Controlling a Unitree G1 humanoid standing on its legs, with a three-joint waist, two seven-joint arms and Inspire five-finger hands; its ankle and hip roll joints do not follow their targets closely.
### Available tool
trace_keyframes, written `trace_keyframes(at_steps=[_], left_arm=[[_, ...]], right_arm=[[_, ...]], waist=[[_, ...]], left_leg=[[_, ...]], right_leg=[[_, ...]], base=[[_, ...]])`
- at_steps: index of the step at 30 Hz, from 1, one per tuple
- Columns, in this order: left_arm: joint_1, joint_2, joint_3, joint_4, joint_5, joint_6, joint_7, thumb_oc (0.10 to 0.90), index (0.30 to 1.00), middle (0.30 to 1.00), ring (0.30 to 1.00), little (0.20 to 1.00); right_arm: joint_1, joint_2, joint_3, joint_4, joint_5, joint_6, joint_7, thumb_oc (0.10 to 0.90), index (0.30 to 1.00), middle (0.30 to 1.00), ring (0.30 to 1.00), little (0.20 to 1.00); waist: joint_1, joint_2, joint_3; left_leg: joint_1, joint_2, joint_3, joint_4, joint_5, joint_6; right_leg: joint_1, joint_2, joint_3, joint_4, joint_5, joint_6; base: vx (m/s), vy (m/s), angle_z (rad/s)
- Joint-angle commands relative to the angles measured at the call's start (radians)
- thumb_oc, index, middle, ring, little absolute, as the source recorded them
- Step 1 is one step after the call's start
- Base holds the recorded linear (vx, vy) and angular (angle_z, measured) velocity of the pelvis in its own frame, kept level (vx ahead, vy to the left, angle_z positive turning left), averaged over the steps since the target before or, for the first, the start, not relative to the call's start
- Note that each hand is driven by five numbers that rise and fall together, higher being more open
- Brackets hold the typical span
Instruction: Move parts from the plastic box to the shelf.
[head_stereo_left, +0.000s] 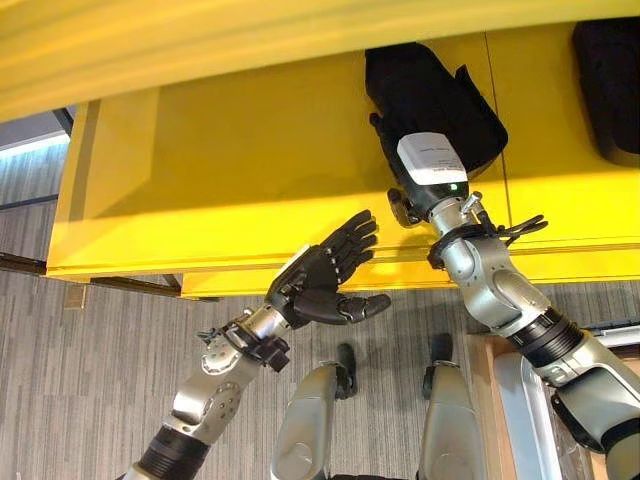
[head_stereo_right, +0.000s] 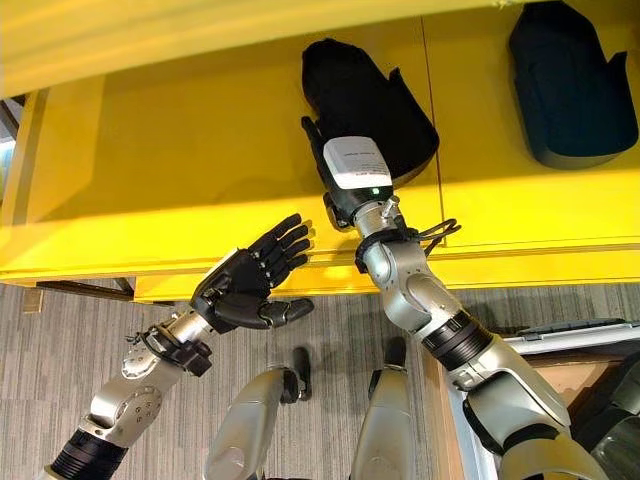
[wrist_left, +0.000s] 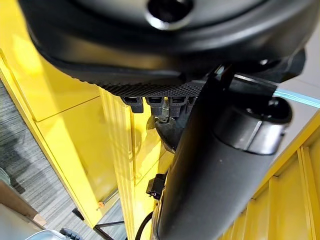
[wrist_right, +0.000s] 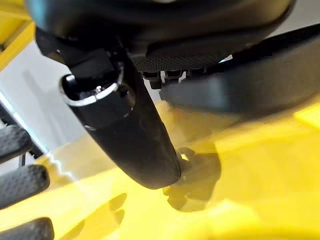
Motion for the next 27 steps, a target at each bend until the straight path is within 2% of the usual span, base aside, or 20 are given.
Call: trace_keyframes(at_steps=[1,3,6,9,12,14,17,21,27], left_arm=[[-0.007,0.054,0.014,-0.212,-0.054,-0.055,-0.05,0.9,1.0,1.0,1.0,1.0],[-0.01,0.05,0.011,-0.213,-0.046,-0.054,-0.041,0.9,1.0,1.0,1.0,1.0],[-0.016,0.048,0.01,-0.211,-0.038,-0.055,-0.031,0.9,1.0,1.0,1.0,1.0],[-0.024,0.039,0.004,-0.203,-0.021,-0.062,-0.025,0.9,1.0,1.0,1.0,1.0],[-0.03,0.037,0.001,-0.198,-0.02,-0.067,-0.017,0.9,1.0,1.0,1.0,1.0],[-0.037,0.034,-0.003,-0.186,-0.018,-0.075,-0.012,0.9,1.0,1.0,1.0,1.0],[-0.039,0.028,-0.01,-0.175,-0.013,-0.085,-0.011,0.9,1.0,1.0,1.0,1.0],[-0.043,0.025,-0.019,-0.161,-0.004,-0.095,-0.01,0.9,1.0,1.0,1.0,1.0],[-0.049,0.024,-0.031,-0.145,-0.001,-0.106,-0.003,0.9,1.0,1.0,1.0,1.0]], right_arm=[[-0.092,0.101,0.009,0.003,0.191,0.012,-0.095,0.9,1.0,1.0,1.0,1.0],[-0.064,0.129,0.003,0.014,0.337,0.012,-0.143,0.9,1.0,1.0,1.0,1.0],[-0.023,0.166,-0.014,0.034,0.403,-0.029,-0.19,0.9,1.0,1.0,1.0,1.0],[0.012,0.201,-0.034,0.044,0.475,-0.043,-0.248,0.9,1.0,1.0,1.0,1.0],[0.029,0.212,-0.054,0.059,0.545,-0.066,-0.259,0.9,1.0,1.0,1.0,1.0],[0.06,0.233,-0.074,0.084,0.585,-0.112,-0.249,0.9,1.0,1.0,1.0,1.0],[0.096,0.257,-0.082,0.104,0.661,-0.143,-0.227,0.9,1.0,1.0,1.0,1.0],[0.121,0.278,-0.086,0.133,0.678,-0.201,-0.219,0.9,1.0,1.0,1.0,1.0],[0.146,0.303,-0.082,0.147,0.711,-0.234,-0.224,0.9,1.0,1.0,1.0,1.0]], waist=[[0.052,-0.012,-0.037],[0.048,-0.013,-0.033],[0.043,-0.014,-0.029],[0.037,-0.015,-0.028],[0.032,-0.014,-0.026],[0.026,-0.014,-0.025],[0.021,-0.013,-0.025],[0.019,-0.012,-0.023],[0.015,-0.011,-0.023]], left_leg=[[0.025,-0.068,0.005,-0.055,-0.066,0.077],[0.028,-0.067,0.005,-0.058,-0.064,0.076],[0.032,-0.066,0.005,-0.062,-0.062,0.077],[0.034,-0.065,0.007,-0.069,-0.057,0.077],[0.033,-0.064,0.008,-0.069,-0.056,0.075],[0.033,-0.062,0.011,-0.067,-0.055,0.075],[0.037,-0.061,0.012,-0.067,-0.055,0.074],[0.041,-0.06,0.013,-0.068,-0.053,0.074],[0.047,-0.059,0.016,-0.065,-0.055,0.076]], right_leg=[[0.068,-0.028,-0.091,0.091,-0.124,-0.056],[0.069,-0.027,-0.088,0.088,-0.122,-0.055],[0.073,-0.024,-0.087,0.084,-0.12,-0.056],[0.073,-0.02,-0.085,0.076,-0.114,-0.056],[0.074,-0.018,-0.082,0.074,-0.113,-0.057],[0.075,-0.016,-0.08,0.076,-0.113,-0.059],[0.077,-0.015,-0.078,0.076,-0.112,-0.06],[0.084,-0.013,-0.078,0.068,-0.109,-0.06],[0.09,-0.014,-0.076,0.066,-0.107,-0.06]], base=[[0.0,0.0,0.0],[0.0,0.0,0.0],[0.0,0.0,0.0],[0.0,0.0,0.0],[0.0,0.0,0.0],[0.0,0.0,0.0],[0.0,0.007,0.02],[0.0,0.0,0.0],[0.0,0.0,0.0]])
